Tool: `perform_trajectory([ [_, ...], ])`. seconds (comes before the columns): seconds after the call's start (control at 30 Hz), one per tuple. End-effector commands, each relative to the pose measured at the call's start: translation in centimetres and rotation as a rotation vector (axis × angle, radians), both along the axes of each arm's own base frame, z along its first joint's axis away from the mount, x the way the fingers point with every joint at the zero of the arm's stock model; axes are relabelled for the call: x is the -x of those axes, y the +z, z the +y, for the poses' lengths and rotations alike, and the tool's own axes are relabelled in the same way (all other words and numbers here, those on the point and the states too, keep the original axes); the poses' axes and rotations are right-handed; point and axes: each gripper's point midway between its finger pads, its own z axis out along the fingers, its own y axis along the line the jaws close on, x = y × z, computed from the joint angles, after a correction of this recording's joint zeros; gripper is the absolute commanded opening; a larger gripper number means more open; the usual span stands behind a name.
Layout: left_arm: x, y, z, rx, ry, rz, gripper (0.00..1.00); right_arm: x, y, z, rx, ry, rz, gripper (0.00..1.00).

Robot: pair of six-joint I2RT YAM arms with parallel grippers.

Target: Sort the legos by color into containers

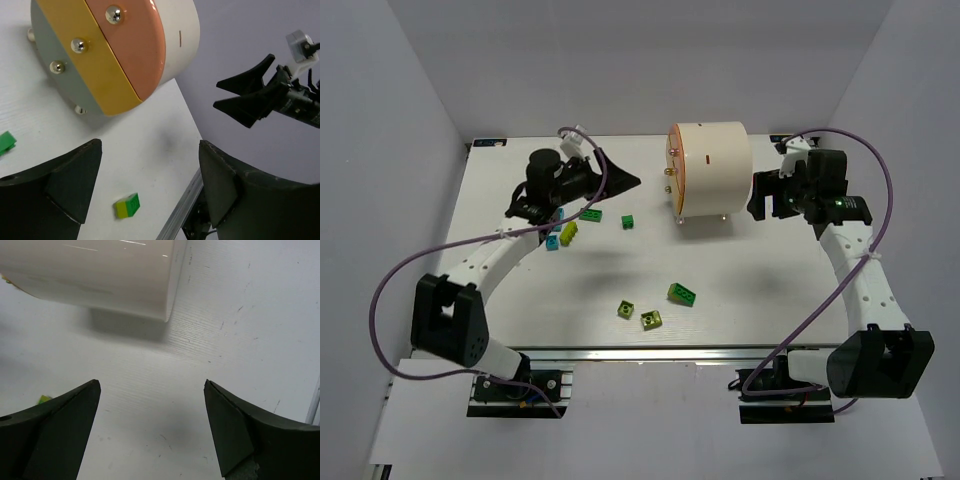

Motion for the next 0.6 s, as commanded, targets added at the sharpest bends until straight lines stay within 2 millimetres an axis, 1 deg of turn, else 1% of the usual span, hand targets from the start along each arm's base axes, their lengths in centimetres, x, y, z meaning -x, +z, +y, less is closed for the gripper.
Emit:
perform_trajectory([
  [0.0,-0.9,1.4,-2.1,-0.003,-0.05,-0.044,0.86,1.0,1.1,0.9,-0.005,0.089,-0.053,0.89],
  [0.03,-1.7,2.2,-2.4,0.003,-0.048,-0.058,0.84,1.3,1.0,1.2,0.003,0.116,-0.059,0.89],
  [0.07,-2.3,1.1,-3.1,-0.006,-0.056,-0.036,0.82,1.9,1.0,1.9,-0.011,0.174,-0.058,0.89],
  [0.1,-2.9,1.0,-3.2,-0.008,-0.049,-0.03,0.72,2.6,1.0,2.3,-0.01,0.221,-0.062,0.89],
  [0.13,-3.6,1.7,-3.5,0.0,-0.046,-0.046,0.67,3.0,0.9,2.7,0.026,0.309,-0.083,0.89],
  [0.17,-4.4,0.9,-3.8,0.0,-0.046,-0.03,0.61,3.8,1.1,3.6,0.013,0.386,-0.091,0.89],
  [0.2,-4.9,0.7,-4.0,0.003,-0.046,-0.025,0.47,4.6,0.8,4.1,0.011,0.432,-0.079,0.89],
  [0.23,-5.4,1.0,-4.3,0.017,-0.042,-0.031,0.39,5.0,0.4,4.3,0.029,0.483,-0.088,0.89],
  [0.27,-6.1,1.8,-4.5,0.031,-0.041,-0.05,0.32,5.2,0.2,4.4,0.026,0.5,-0.087,0.89],
  [0.3,-7.0,0.8,-4.9,0.03,-0.041,-0.028,0.27,5.3,0.0,4.5,0.031,0.51,-0.092,0.89],
  [0.33,-7.5,0.7,-5.2,0.032,-0.042,-0.027,0.19,5.4,-0.1,4.6,0.042,0.538,-0.102,0.89],
  [0.37,-8.2,2.0,-5.5,0.044,-0.046,-0.054,0.18,5.5,-0.3,4.7,0.038,0.549,-0.099,0.89],
  [0.4,-9.1,0.8,-5.9,0.039,-0.045,-0.036,0.18,5.6,-0.4,4.9,0.036,0.563,-0.095,0.89],
  [0.43,-9.6,0.6,-6.1,0.042,-0.043,-0.029,0.21,5.7,-0.4,5.1,0.034,0.575,-0.098,0.89],
  [0.47,-10.4,1.8,-6.4,0.054,-0.045,-0.054,0.24,6.0,-0.4,5.4,0.027,0.606,-0.103,0.89],
  [0.5,-11.3,0.4,-6.8,0.048,-0.044,-0.03,0.29,6.2,-0.6,5.6,0.022,0.633,-0.101,0.89],
  [0.53,-11.8,0.1,-7.0,0.044,-0.041,-0.02,0.42,6.8,-1.0,5.7,0.015,0.653,-0.082,0.89],
  [0.57,-12.5,-0.1,-7.1,0.042,-0.029,-0.019,0.47,7.1,-1.0,6.1,0.002,0.67,-0.082,0.89],
])
